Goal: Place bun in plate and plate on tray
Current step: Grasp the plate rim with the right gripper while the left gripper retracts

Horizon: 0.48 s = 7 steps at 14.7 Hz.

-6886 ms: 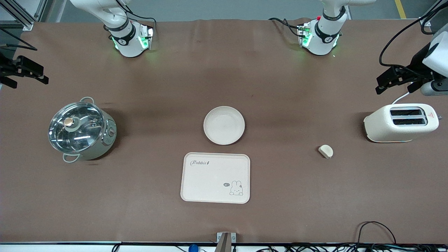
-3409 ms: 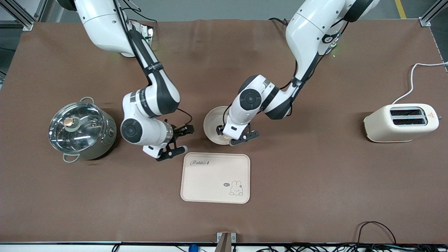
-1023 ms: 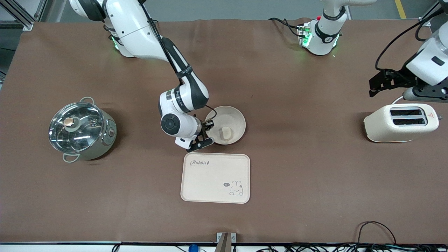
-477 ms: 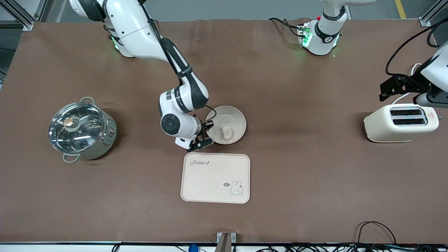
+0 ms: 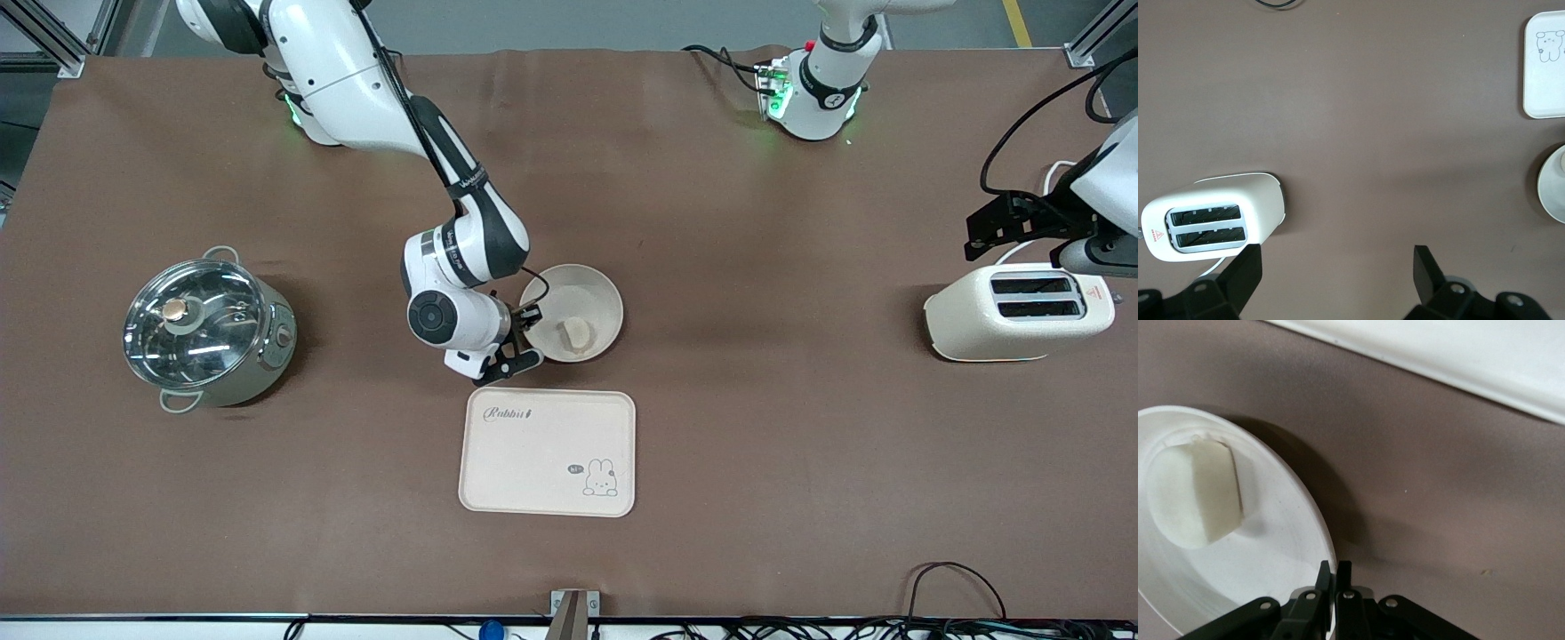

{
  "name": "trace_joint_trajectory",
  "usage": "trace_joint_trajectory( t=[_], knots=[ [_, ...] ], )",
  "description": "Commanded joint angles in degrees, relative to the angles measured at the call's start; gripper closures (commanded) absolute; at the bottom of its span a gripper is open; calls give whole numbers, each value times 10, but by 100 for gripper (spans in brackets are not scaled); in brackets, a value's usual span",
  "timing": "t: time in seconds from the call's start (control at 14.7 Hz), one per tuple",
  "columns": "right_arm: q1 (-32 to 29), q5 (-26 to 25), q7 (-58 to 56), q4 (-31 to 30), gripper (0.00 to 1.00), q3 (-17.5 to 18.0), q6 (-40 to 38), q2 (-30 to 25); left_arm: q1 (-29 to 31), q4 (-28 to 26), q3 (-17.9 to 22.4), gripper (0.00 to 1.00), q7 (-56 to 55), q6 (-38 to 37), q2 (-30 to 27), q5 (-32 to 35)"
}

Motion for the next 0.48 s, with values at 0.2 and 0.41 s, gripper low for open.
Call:
trace_joint_trajectory(
  t=[0.2, 0.41],
  knots=[
    [-40, 20, -7, 13, 100, 2, -55, -36, 5, 14, 2, 0, 3, -1, 13, -11],
    [-72, 75, -2, 50, 100, 1, -79, -36, 6, 14, 2, 0, 5, 0, 14, -10]
  ],
)
